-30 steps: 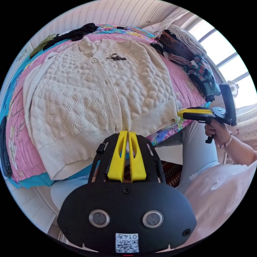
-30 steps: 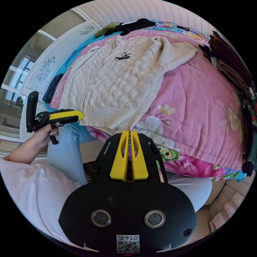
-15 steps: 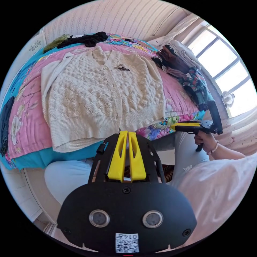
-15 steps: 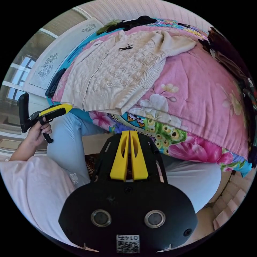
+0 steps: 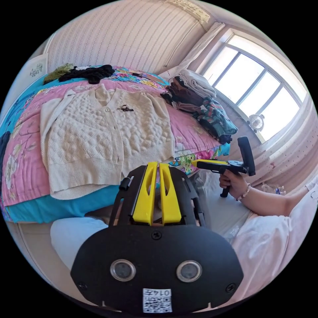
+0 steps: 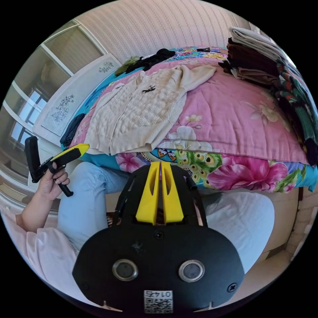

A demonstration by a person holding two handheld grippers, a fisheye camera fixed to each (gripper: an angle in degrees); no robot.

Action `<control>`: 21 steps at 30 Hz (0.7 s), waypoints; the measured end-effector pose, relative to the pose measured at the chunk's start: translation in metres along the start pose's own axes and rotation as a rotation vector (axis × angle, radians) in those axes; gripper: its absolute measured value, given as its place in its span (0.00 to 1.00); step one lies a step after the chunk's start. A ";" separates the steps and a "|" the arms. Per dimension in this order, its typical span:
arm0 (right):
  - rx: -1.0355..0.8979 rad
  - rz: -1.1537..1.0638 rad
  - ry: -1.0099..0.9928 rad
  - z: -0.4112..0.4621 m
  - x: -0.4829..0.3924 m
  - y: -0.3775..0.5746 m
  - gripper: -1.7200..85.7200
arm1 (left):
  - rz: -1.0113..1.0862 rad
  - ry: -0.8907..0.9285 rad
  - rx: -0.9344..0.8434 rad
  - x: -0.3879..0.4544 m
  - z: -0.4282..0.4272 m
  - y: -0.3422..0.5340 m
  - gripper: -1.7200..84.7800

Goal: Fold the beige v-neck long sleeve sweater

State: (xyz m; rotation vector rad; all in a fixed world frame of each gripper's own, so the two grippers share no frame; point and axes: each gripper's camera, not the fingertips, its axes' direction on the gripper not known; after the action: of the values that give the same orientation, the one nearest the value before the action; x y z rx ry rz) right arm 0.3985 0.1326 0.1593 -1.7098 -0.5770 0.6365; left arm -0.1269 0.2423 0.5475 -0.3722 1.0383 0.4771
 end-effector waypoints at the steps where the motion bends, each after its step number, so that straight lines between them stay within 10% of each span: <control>1: -0.004 0.009 -0.007 -0.005 0.000 0.004 0.02 | 0.016 0.011 -0.001 0.003 0.008 -0.004 0.02; 21: 0.143 0.000 0.203 -0.118 0.090 -0.120 0.08 | 0.343 -0.161 -0.106 0.083 0.236 -0.227 0.10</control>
State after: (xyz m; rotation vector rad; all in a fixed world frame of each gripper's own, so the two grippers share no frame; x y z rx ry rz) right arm 0.5394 0.1353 0.2881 -1.6167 -0.3791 0.4849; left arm 0.2032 0.1887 0.5987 -0.2446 0.9245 0.8587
